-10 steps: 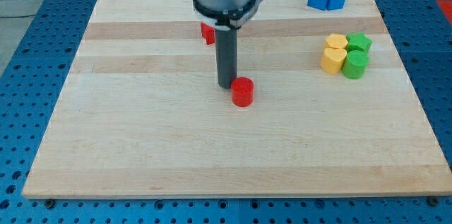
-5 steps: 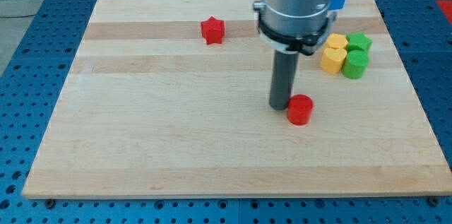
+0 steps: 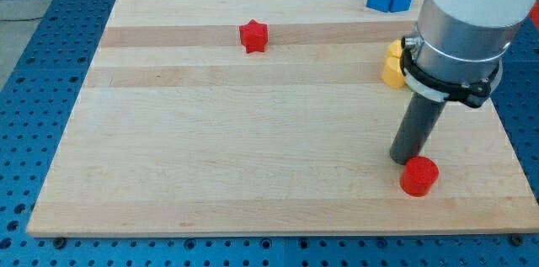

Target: Move the red circle towards the bottom right corner of the board

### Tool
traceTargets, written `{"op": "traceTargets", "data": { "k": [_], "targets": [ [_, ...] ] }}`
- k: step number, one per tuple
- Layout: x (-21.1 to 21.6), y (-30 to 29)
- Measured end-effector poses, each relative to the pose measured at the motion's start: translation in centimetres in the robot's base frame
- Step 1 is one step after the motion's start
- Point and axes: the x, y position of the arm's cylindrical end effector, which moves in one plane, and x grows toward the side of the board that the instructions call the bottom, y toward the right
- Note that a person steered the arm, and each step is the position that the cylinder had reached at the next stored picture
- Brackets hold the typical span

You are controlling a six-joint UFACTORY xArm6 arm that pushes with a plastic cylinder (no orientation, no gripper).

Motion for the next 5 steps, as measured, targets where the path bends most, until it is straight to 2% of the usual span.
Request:
{"op": "traceTargets", "data": {
  "k": [1, 3, 5],
  "targets": [
    [0.6, -2.1],
    [3.8, -1.7],
    [3.8, -0.3]
  ]
}}
